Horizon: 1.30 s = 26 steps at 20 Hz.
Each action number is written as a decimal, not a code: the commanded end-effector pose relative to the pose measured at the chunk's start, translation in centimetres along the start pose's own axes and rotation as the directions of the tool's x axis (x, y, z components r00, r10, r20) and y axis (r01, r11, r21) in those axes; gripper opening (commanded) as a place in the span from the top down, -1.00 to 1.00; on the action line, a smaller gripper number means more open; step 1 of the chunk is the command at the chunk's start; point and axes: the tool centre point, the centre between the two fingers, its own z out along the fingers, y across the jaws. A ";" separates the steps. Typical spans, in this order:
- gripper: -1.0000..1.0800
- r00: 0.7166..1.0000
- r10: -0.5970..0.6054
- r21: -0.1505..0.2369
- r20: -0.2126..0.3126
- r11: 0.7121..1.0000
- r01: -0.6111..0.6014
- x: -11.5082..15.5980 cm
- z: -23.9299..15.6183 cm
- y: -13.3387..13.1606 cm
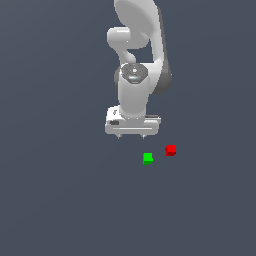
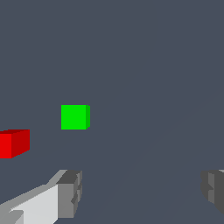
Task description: Stack the red cube on top of the green cube.
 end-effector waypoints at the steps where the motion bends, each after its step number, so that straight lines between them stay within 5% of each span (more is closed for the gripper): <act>1: -0.92 1.000 0.000 0.000 0.000 1.000 0.000 0.0 0.0 0.0; 10: -0.92 1.000 -0.001 0.002 -0.002 1.000 0.001 -0.3 1.4 -3.3; 26: -0.92 1.000 -0.005 0.008 -0.011 1.000 0.005 -1.1 7.7 -18.4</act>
